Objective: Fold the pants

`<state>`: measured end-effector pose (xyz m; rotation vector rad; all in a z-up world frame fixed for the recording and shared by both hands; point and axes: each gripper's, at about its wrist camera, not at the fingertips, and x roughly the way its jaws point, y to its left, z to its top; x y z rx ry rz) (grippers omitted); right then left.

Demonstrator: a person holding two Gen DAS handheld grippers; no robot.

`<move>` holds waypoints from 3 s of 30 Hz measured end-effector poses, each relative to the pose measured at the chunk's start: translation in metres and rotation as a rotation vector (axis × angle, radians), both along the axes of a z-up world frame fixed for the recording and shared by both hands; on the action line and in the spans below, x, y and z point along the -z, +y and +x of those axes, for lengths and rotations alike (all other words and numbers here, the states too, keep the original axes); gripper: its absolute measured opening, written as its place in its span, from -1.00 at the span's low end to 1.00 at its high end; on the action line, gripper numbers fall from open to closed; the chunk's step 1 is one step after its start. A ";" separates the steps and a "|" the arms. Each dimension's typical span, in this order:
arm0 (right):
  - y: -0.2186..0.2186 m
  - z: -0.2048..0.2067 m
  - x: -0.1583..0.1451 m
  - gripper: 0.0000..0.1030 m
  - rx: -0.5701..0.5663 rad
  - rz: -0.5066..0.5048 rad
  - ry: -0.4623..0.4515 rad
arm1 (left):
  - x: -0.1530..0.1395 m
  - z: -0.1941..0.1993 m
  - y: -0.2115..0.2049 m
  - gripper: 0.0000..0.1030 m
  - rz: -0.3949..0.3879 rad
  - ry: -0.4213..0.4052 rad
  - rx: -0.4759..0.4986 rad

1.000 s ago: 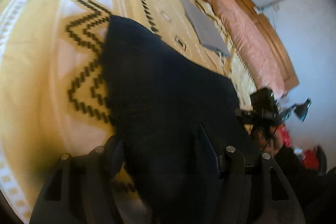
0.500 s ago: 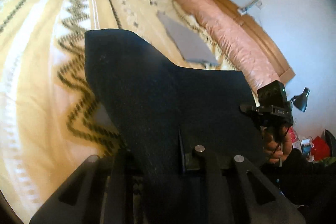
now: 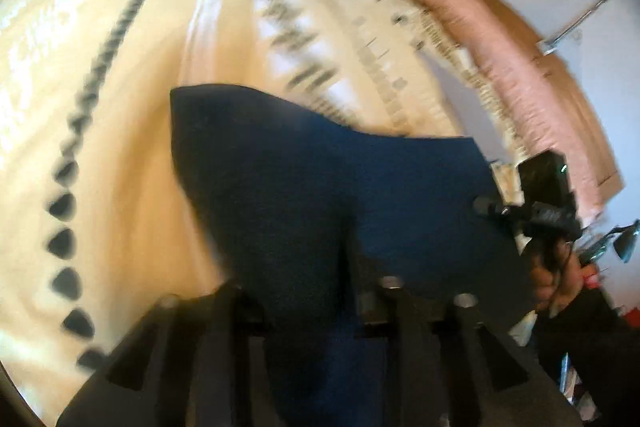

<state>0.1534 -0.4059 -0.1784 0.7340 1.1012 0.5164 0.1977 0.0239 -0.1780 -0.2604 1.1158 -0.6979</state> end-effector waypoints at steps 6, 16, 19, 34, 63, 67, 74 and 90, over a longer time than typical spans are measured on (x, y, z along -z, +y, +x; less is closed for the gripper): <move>-0.009 -0.031 -0.040 -0.16 0.054 -0.216 -0.157 | -0.026 -0.027 0.019 -0.15 0.041 -0.137 -0.068; 0.057 -0.120 -0.038 -0.46 -0.181 -0.416 -0.303 | -0.028 -0.132 0.015 -0.46 -0.022 -0.216 0.072; 0.028 -0.116 -0.044 -0.99 -0.079 -0.411 -0.271 | -0.034 -0.125 0.039 -0.67 -0.057 -0.176 -0.028; 0.059 -0.225 -0.024 0.91 0.126 -0.792 -0.226 | -0.034 -0.243 0.020 0.75 0.370 -0.316 -0.298; 0.054 -0.214 -0.001 1.00 0.147 -0.855 -0.007 | -0.003 -0.202 -0.004 1.00 0.508 -0.222 -0.371; 0.054 -0.212 -0.001 1.00 0.155 -0.860 -0.010 | -0.003 -0.202 -0.005 1.00 0.513 -0.224 -0.369; 0.053 -0.207 -0.003 1.00 0.120 -0.864 0.022 | -0.007 -0.197 -0.009 1.00 0.538 -0.219 -0.365; 0.123 -0.245 -0.235 0.99 0.289 -0.860 -0.422 | -0.234 -0.263 -0.065 1.00 0.402 -0.564 -0.420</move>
